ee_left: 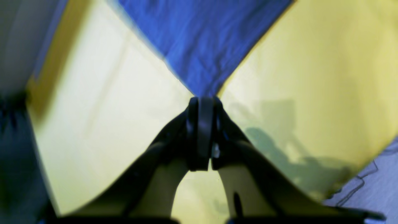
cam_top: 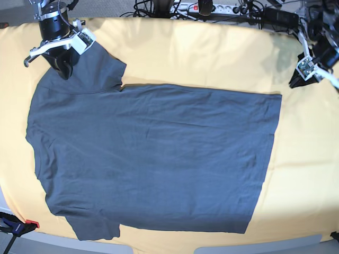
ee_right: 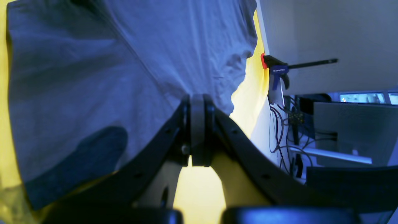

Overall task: Fold the T-shirt properly
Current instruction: 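Grasp the grey shirt's sleeve-side edge with right gripper, hem corner with left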

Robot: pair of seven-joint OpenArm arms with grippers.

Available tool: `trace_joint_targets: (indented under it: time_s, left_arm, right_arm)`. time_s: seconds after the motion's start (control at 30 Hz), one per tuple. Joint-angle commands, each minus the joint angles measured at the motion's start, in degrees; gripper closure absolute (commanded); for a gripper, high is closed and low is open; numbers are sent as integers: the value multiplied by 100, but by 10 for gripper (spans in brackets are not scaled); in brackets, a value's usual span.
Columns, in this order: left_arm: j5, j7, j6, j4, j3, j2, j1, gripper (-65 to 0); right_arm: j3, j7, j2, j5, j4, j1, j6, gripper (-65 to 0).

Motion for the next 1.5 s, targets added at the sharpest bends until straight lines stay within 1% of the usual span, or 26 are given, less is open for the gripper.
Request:
trace_joint_targets:
  time_s: [0.0, 0.03, 0.07, 0.1, 0.13, 0.2, 0.27, 0.3, 0.37, 0.4, 0.57, 0.6, 0.7, 0.77, 0.9, 1.03, 1.1, 1.13, 1.17, 1.23, 1.27, 1.3, 1.37, 1.4, 1.47]
  left_arm:
    - [81, -326, -114, -157, 2, -236, -72, -62]
    - [225, -634, -225, -369, 81, -407, -164, -157]
    - [352, -894, -240, -579, 184, -575, -256, -253]
    - [472, -1119, -236, -793, 313, -741, -363, -333]
    - [590, -1296, -234, -990, 468, -901, -492, -373]
    - [887, -1491, -236, -1342, 883, -1211, -811, -377]
    - [1196, -1545, -225, -1633, 1427, -1475, -1200, -377]
    - [1305, -1543, -111, -1751, 1720, -1574, -1421, -377]
    - [1493, -1541, 219, -1941, 2297, -1698, -1856, -377]
    - [1580, -1541, 293, -2011, 2562, -1720, -2072, -377]
    - [1941, -1543, 293, -2256, 3893, -1714, -3058, -377]
    - [2055, -1541, 339, -2306, 4164, -1698, -3248, -377]
    - [2326, -1539, 669, -2509, 4918, -1683, -3794, -377]
    - [2492, -1539, 750, -2671, 5383, -1681, -4179, -377]
    - [2704, -1539, 765, -3032, 6122, -1580, -4931, -377]
    - [2702, -1539, 763, -3296, 6623, -1370, -5549, -376]
    - [2699, -1534, 765, -3353, 6736, -1244, -5751, -356]
    - [2684, -1499, 765, -3359, 6752, -1180, -5821, -314]
    - [2627, -1379, 767, -3357, 6749, -1130, -5864, -234]
    - [2382, -1036, 776, -3348, 6749, -1075, -5932, -31]
    - [2208, -920, 822, -3344, 6749, -1082, -5949, 0]
    - [2068, -824, 911, -3338, 6749, -1086, -5960, 0]
    - [2011, -754, 1084, -3327, 6749, -1108, -5974, 0]
    - [2009, -758, 1113, -3327, 6749, -1128, -5974, 0]
    - [2011, -754, 1115, -3329, 6749, -1141, -5971, 0]
  right_arm:
    - [26, 103, 55, -70, 92, -39, -39, 0]
    - [26, 101, 52, -63, 92, -39, 0, 0]
    - [26, 101, 55, -22, 92, -39, 22, 0]
    - [26, 101, 52, 57, 92, -39, 15, 0]
    - [26, 96, 52, 133, 92, -42, 15, 0]
    - [26, 101, 50, 299, 92, -42, 17, 0]
    - [26, 101, 37, 334, 92, -39, 15, 0]
    - [26, 101, 37, 332, 92, -42, 15, 0]
    - [26, 101, 37, 330, 92, -39, 15, 0]
    - [26, 101, 35, 332, 92, -39, 15, 0]
    - [26, 101, 35, 332, 92, -39, 15, 0]
    - [26, 101, 35, 332, 92, -39, 15, 0]
    - [26, 101, 35, 332, 92, -39, 15, 0]
    - [26, 101, 35, 332, 92, -39, 15, 0]
    - [26, 83, 35, 330, 92, -81, 13, 0]
    - [26, 81, 35, 332, 92, -87, 17, 0]
    - [26, 26, 35, 332, 92, -90, 92, 0]
    - [26, -52, 35, 332, 92, -90, 212, 0]
    - [26, -111, 35, 332, 92, -90, 321, 0]
    - [26, -192, 35, 332, 92, -109, 461, -5]
    - [28, -205, 35, 330, 92, -125, 468, -70]
    - [31, -208, 37, 330, 92, -136, 457, -149]
    - [109, -199, 37, 341, 92, -149, 341, -298]
    - [181, -197, 35, 356, 92, -146, 289, -342]
    - [417, -190, 37, 608, 92, -146, 302, -349]
